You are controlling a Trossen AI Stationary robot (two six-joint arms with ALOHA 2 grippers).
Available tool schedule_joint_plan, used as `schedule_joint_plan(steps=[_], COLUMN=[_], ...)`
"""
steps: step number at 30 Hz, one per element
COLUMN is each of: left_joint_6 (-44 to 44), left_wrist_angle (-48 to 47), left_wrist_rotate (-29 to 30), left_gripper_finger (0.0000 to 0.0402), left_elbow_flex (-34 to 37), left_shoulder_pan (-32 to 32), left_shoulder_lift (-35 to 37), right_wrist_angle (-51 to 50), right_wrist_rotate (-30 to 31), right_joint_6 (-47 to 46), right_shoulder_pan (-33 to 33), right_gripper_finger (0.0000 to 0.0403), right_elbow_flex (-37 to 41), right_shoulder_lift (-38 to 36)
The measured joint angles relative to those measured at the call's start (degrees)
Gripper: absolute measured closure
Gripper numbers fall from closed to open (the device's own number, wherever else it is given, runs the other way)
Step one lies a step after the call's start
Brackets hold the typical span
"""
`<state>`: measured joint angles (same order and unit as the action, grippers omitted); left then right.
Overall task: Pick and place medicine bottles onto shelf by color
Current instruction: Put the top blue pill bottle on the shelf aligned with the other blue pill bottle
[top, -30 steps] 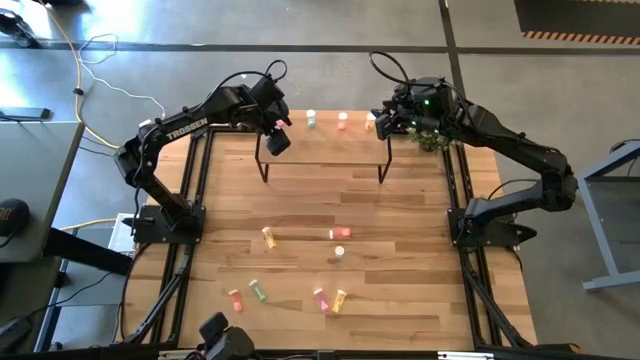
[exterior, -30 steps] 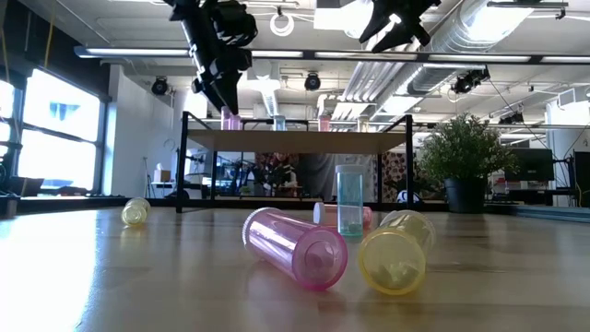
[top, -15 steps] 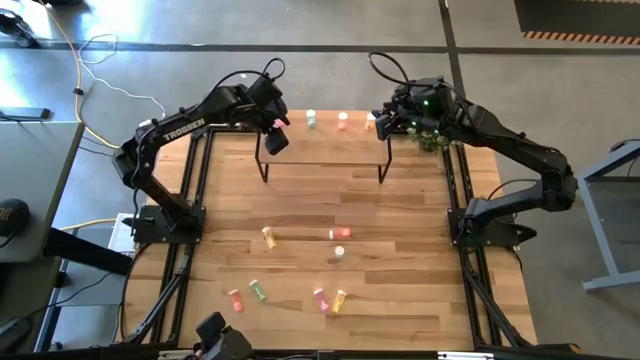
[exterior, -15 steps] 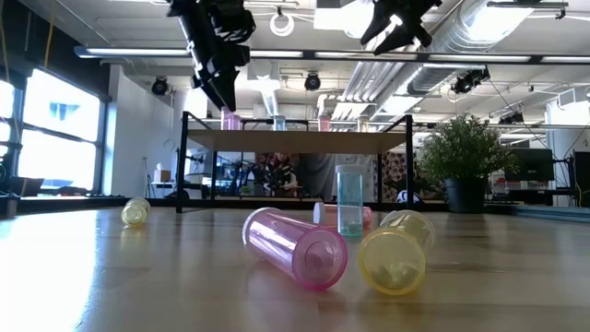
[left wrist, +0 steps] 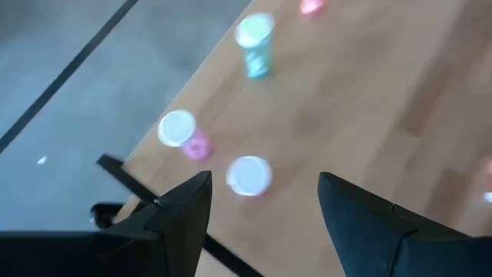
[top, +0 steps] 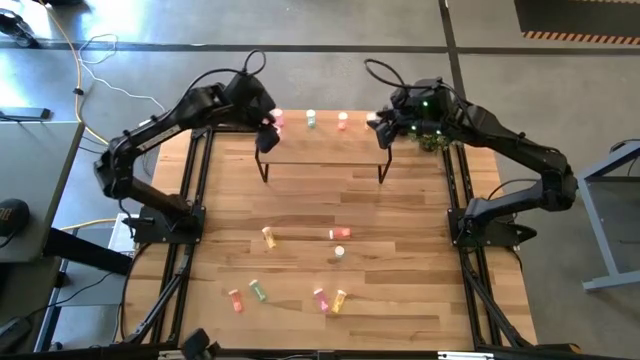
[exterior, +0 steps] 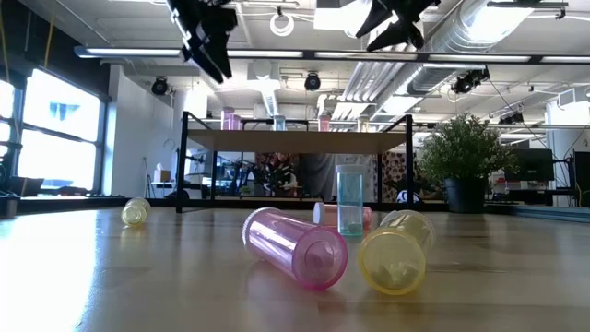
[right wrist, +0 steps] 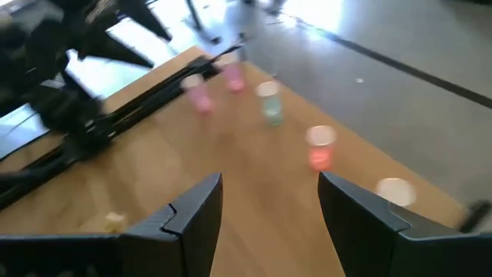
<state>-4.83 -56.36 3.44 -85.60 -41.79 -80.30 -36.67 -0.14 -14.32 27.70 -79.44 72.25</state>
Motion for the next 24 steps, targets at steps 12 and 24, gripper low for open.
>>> schedule_joint_plan(steps=[12, 24], left_joint_6=[4.97, 11.75], left_wrist_angle=[3.41, 17.96], left_wrist_rotate=[-5.08, -8.83], left_gripper_finger=[0.0172, 0.0172], left_elbow_flex=[3.83, 19.66], left_shoulder_pan=[8.99, 16.57], left_shoulder_lift=[10.56, 19.9], right_wrist_angle=[-0.6, -2.58], right_wrist_rotate=[-1.61, -4.38], right_joint_6=[-0.82, -8.25], right_shoulder_pan=[-8.94, -21.33], right_gripper_finger=[0.0157, 0.0177], right_elbow_flex=[0.0, 4.3], right_shoulder_lift=[0.0, 2.43])
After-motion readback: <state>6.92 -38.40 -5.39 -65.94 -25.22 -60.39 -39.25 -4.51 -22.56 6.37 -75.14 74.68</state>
